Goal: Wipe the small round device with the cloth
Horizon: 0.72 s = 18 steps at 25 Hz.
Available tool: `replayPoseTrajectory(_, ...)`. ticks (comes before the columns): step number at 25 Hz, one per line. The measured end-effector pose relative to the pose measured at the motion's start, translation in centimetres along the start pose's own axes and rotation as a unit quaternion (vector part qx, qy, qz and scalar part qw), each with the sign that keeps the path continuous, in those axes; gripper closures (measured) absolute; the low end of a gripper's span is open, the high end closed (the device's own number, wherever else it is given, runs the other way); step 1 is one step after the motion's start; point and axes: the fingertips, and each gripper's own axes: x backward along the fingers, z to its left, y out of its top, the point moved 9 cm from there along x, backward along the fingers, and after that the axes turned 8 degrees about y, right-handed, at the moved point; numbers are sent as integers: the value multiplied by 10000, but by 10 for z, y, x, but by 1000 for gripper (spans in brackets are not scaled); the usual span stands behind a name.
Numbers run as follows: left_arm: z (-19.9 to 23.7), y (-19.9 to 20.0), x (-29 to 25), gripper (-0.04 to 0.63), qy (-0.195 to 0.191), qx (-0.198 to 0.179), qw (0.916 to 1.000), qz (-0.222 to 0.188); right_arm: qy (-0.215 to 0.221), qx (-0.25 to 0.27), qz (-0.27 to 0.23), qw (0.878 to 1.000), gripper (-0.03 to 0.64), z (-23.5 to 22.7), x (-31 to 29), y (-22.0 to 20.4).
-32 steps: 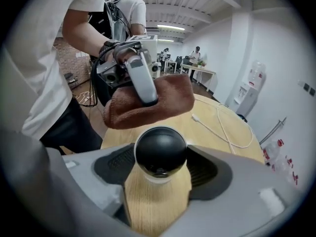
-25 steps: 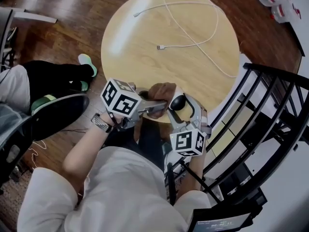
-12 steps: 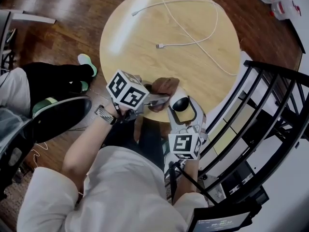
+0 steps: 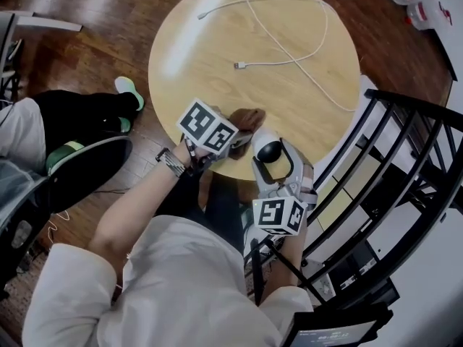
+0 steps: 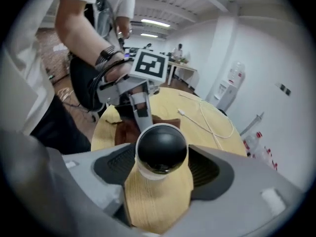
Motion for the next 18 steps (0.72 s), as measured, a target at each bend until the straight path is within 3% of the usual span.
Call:
replayPoseTrajectory(4, 0, -1, 1, 517, 170, 207, 9994, -241, 377, 1347, 330, 9896, 240, -9, -5, -15)
replayPoseTrajectory(7, -1, -5, 18, 517, 362, 342, 9963, -704, 837, 1778, 240, 9802, 236, -15, -9, -11)
replayPoseTrajectory(9, -9, -10, 34, 517, 184, 516, 9937, -975, 1143, 1961, 130, 9738, 236, -16, -11, -4)
replayPoseTrajectory(13, -35, -19, 55, 517, -402, 572, 9910, -1137, 1417, 1736, -77, 9745, 267, -19, -14, 1)
replayPoseTrajectory(18, -43, -25, 66, 517, -334, 490, 9903, -1258, 837, 927, -330, 9916, 270, -15, -10, -7)
